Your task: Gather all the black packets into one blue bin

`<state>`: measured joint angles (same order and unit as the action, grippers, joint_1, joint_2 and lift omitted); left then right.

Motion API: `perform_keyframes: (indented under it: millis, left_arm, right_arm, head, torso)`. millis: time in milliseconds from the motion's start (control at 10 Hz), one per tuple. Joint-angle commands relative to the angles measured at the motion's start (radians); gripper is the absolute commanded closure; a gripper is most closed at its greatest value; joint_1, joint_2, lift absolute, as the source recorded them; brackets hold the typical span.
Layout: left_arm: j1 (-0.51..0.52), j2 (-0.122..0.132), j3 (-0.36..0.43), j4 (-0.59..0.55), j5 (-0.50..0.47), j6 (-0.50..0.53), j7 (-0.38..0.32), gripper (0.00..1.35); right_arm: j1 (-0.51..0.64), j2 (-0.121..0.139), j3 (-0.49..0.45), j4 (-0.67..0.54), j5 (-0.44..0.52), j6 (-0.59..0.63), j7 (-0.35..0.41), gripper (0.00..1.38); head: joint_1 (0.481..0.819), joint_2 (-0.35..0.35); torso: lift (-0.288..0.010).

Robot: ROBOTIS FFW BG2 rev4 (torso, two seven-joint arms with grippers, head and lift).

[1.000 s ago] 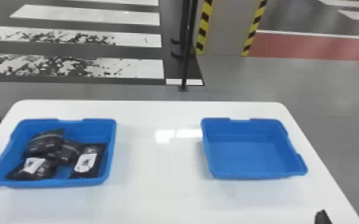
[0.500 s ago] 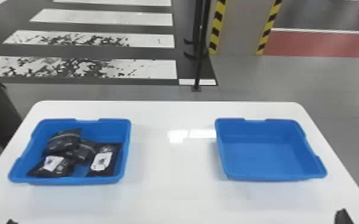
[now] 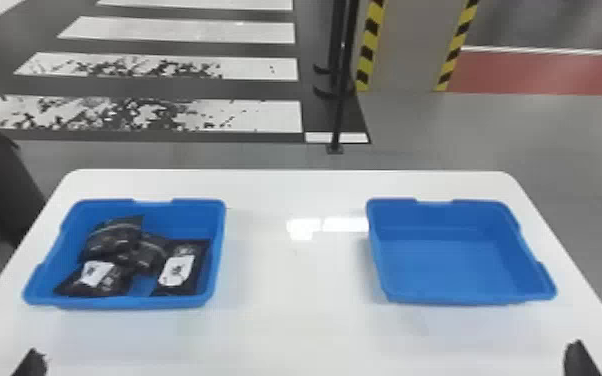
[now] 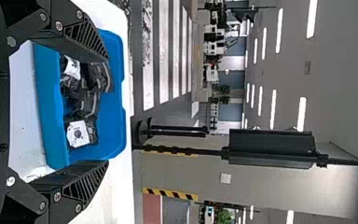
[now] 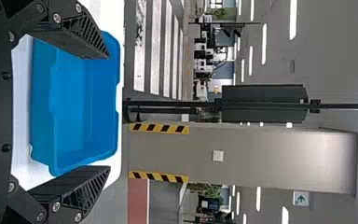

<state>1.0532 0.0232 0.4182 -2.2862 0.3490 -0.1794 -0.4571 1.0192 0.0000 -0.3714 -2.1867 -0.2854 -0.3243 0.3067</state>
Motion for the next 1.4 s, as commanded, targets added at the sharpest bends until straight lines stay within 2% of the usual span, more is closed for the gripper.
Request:
perform_keyframes:
  millis: [0,300,1300]
  left_arm:
    - [0.000,0.001,-0.003,0.000,0.000,0.005,0.000,0.28]
    - [-0.005,0.009,-0.015,0.000,-0.002,0.022,-0.002,0.28]
    - [-0.013,0.011,-0.015,0.000,-0.014,0.034,-0.002,0.28]
  right_arm:
    - [-0.008,0.001,-0.006,0.001,0.004,0.000,0.000,0.19]
    - [-0.015,0.001,-0.006,0.009,0.002,0.003,0.000,0.19]
    - [-0.015,0.001,-0.006,0.009,-0.002,0.015,0.000,0.19]
  head:
    - [0.695,-0.051]
    - [0.695,-0.065]
    - [0.695,-0.077]
  torso:
    - [-0.110]
    - [-0.110]
    - [-0.110]
